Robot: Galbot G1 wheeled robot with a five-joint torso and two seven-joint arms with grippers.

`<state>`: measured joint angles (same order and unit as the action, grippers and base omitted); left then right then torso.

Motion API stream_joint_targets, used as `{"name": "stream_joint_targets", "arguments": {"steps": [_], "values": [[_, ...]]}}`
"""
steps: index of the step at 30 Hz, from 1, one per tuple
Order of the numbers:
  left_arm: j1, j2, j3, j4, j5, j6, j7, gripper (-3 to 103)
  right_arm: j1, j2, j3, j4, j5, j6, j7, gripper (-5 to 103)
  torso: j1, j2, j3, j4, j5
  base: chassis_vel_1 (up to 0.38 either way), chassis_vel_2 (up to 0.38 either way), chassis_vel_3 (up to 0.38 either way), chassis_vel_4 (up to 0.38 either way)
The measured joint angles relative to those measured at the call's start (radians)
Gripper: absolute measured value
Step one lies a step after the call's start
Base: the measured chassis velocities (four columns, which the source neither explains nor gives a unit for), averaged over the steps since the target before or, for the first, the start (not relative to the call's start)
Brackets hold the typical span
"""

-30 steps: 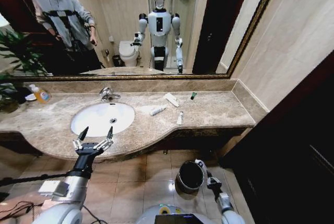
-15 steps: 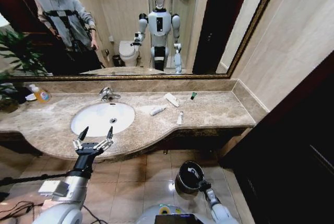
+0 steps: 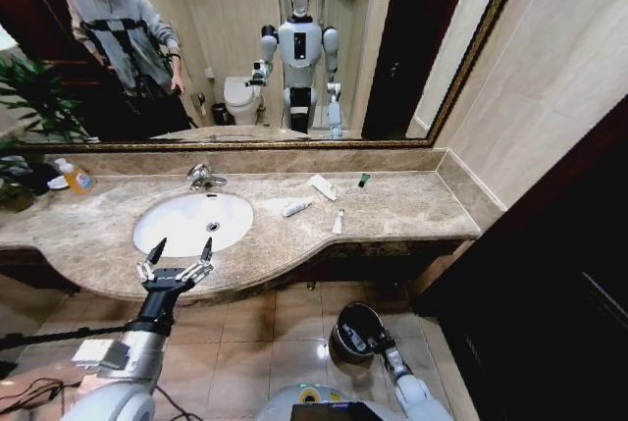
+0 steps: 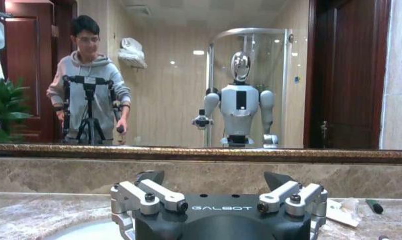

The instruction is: Pick up the trash from the sink and place it in the trash bin.

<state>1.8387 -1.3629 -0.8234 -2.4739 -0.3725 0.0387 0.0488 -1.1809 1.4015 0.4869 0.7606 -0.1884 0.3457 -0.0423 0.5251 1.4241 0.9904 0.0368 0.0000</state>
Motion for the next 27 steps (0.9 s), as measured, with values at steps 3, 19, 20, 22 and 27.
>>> {"name": "stream_joint_targets", "arguments": {"steps": [3,19,20,22,27], "values": [[0.000,0.000,0.000,0.000,0.000,0.000,0.000,100,-0.001,0.002,0.000,0.004,0.000,-0.001,-0.002,76,0.000,0.000,0.000,0.0000,0.0000,0.000,0.000,0.000,0.000],[0.000,0.000,0.000,0.000,0.000,0.000,0.000,100,-0.042,0.012,0.000,0.035,-0.037,-0.012,-0.023,100,0.000,0.000,0.000,0.0000,0.0000,0.000,0.000,0.000,0.000],[0.000,0.000,0.000,0.000,0.000,0.000,0.000,100,-0.046,0.012,0.000,0.040,-0.037,-0.012,-0.023,100,0.000,0.000,0.000,0.0000,0.0001,0.000,0.000,0.000,0.000],[0.000,0.000,0.000,0.000,0.000,0.000,0.000,100,-0.069,0.010,0.001,0.077,-0.023,-0.020,-0.023,100,0.000,0.000,0.000,0.0000,0.0002,0.000,0.000,0.000,0.000],[0.000,0.000,0.000,0.000,0.000,0.000,0.000,100,-0.136,-0.017,-0.018,0.201,0.031,-0.039,-0.031,100,0.000,0.000,0.000,-0.0001,-0.0002,0.000,0.000,0.000,0.000]]}}
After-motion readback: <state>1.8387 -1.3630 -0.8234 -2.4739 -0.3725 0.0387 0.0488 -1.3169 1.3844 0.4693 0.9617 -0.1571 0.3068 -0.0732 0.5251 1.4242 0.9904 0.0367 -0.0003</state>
